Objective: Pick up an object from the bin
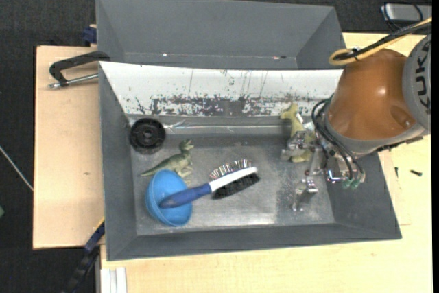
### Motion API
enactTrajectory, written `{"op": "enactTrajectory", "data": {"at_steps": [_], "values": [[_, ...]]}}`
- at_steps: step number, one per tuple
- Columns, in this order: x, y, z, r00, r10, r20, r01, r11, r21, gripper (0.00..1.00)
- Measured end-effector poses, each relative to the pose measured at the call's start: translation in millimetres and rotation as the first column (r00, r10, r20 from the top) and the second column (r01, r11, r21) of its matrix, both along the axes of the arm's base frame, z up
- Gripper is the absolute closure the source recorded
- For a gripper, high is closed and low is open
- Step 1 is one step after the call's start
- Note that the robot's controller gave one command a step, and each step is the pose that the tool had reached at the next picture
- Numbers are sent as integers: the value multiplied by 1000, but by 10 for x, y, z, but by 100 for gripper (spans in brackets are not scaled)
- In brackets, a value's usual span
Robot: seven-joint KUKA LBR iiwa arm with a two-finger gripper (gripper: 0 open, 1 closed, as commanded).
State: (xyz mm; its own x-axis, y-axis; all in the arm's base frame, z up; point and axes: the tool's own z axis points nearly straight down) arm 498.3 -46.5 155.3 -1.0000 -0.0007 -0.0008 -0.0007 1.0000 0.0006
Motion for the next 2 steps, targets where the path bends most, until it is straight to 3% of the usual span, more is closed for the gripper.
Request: {"op": "enactTrajectory", "data": {"at_steps": [1,2], "values": [[875,712,-828,998,-64,9,64,998,3,0],[836,1148,-793,985,-171,10,171,985,0,0]]}}
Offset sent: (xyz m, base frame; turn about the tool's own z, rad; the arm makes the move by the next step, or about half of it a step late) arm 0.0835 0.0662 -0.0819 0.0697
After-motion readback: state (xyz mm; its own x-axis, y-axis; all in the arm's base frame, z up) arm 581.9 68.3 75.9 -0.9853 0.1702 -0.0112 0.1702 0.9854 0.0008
